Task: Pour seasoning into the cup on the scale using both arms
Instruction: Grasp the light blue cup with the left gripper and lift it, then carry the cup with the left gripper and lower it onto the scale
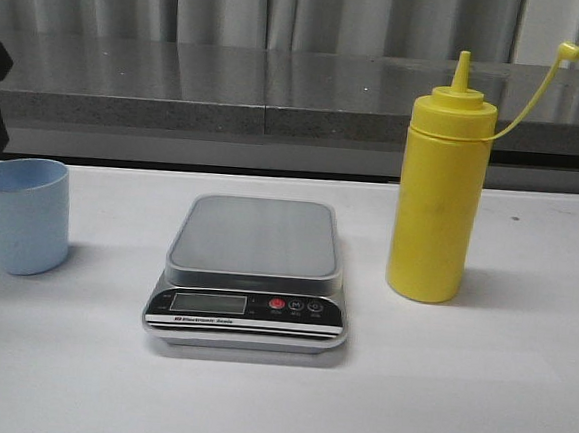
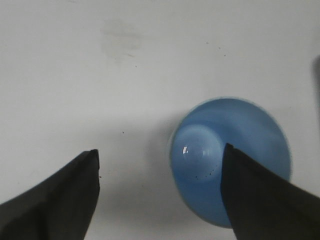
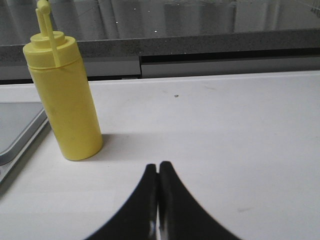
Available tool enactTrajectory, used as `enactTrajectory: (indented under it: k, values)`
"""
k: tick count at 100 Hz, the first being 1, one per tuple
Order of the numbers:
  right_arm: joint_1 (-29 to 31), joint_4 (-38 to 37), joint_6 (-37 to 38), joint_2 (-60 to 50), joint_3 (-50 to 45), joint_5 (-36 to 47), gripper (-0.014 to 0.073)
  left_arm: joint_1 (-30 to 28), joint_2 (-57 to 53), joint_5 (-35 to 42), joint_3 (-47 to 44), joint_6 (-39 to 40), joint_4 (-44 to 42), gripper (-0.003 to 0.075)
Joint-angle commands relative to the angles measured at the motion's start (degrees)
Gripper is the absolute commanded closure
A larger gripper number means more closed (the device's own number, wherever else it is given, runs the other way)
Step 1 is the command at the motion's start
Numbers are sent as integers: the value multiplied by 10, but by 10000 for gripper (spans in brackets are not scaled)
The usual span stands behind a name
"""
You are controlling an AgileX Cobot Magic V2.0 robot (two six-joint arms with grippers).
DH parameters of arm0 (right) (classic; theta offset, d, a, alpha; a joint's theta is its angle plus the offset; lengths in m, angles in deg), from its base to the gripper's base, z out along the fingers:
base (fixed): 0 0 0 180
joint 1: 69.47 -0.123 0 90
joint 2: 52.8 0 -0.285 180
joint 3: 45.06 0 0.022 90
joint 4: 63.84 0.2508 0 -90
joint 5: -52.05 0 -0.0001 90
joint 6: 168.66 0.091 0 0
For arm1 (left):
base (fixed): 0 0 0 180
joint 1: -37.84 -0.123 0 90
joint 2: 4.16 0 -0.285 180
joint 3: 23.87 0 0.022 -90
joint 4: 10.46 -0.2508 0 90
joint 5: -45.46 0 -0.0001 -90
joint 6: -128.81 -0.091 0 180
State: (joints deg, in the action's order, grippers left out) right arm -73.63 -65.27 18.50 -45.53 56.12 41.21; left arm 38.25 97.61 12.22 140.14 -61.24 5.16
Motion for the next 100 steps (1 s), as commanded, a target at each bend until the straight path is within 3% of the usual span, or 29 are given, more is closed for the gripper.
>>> enactTrajectory:
  k: [1,27,35,44,62,76,100]
  values:
    - [4,2,-2,-13,10,47,661,-2,-3,29,18,-1,20,228]
    - [4,2,-2,-13,10,47,661,11,30,42,18,-1,27,232]
    - [4,2,-2,-13,10,47,661,24,37,50,18,-1,27,280]
    - [4,2,-2,-13,10,47,661,36,41,61,18,-1,27,404]
    - [4,2,-2,-13,10,47,661,44,41,70,25,-1,27,743]
    - [4,2,-2,-13,10,47,661,44,41,43,48,-1,26,740]
    - [4,2,-2,-13,10,47,661,53,40,-84,147,-6,25,740]
